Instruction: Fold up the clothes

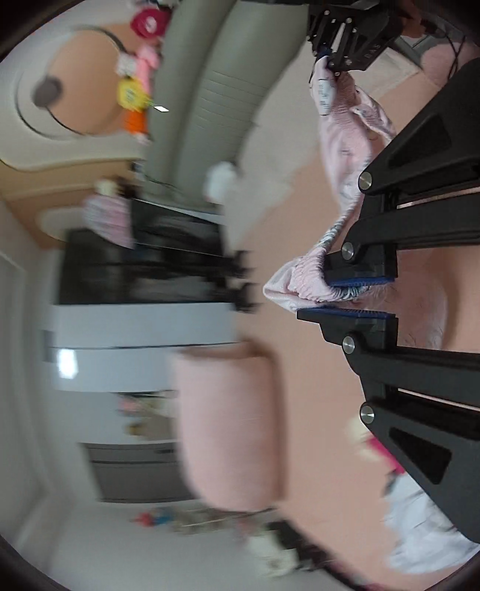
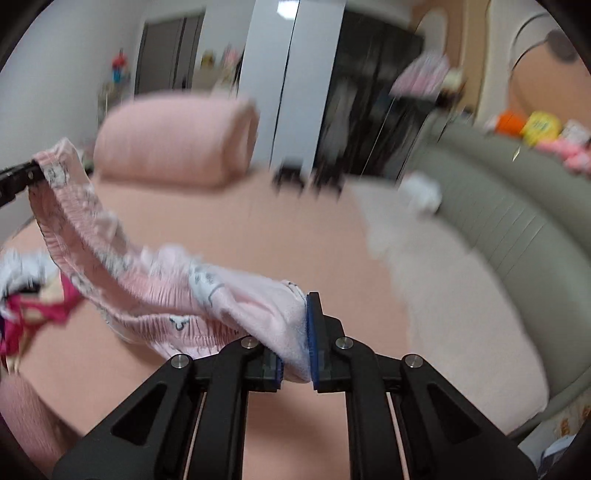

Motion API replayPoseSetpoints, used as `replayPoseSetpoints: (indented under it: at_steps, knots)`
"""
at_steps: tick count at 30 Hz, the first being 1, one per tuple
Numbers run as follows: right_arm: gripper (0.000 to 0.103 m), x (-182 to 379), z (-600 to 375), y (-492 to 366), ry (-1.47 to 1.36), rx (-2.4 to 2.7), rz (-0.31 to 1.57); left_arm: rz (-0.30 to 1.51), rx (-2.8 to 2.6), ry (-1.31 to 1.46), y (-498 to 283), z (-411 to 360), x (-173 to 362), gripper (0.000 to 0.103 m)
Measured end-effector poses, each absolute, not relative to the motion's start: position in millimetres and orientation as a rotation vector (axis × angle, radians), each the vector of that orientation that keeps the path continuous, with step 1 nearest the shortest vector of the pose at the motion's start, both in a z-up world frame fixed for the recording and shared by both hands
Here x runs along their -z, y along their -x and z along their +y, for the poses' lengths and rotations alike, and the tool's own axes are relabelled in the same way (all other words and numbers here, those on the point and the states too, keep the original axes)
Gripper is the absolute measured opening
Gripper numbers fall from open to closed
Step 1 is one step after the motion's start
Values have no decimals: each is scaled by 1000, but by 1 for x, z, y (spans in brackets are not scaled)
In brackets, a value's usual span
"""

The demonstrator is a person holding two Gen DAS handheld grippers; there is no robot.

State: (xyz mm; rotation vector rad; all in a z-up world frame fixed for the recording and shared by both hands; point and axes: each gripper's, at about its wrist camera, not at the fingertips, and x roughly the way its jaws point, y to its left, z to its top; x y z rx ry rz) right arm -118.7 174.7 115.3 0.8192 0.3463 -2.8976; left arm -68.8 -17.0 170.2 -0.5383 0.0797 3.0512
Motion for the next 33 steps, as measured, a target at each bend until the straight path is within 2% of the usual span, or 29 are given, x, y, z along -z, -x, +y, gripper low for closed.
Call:
replayPoseSetpoints:
  at_steps: [2,4,7,10,12,16,19,20,21,22,23,26,29,33]
  knots:
    - [9,-124,180,105,-793,2919,350,108,-3057,598,53,-17,-155,10]
    - [9,-91,189,99,-952,2875,338,53,-3017,796,50,-26,-107,10]
    - [9,10,199,106,-1349,2699,242,-114,-2850,1269,60,-41,17,11]
    - [9,110,199,99,-1668,2493,177,-86,-2698,1621,56,-37,122,11]
    - [9,140,197,89,-1750,2442,173,-112,-2640,1711,48,-35,154,11]
    - [10,144,194,75,-1734,2466,248,-181,-2659,1617,33,-34,145,11]
    - [22,137,195,74,-1726,2489,250,-203,-2662,1541,26,-42,135,14]
    - [28,137,197,73,-1733,2486,248,-200,-2657,1536,22,-46,137,16]
    - [36,138,198,71,-1742,2478,243,-190,-2644,1549,19,-48,142,27]
    - [38,138,199,69,-1749,2463,239,-169,-2633,1575,17,-49,145,34]
    - [39,138,199,66,-1753,2445,236,-134,-2639,1586,14,-49,145,45]
    - [39,128,199,56,-1696,2413,205,32,-2692,1512,6,-39,136,48]
    - [47,117,194,53,-1631,2397,198,315,-2687,1384,3,-8,129,62]
    - [47,128,178,62,-1669,2378,279,559,-2584,1371,26,28,148,62]
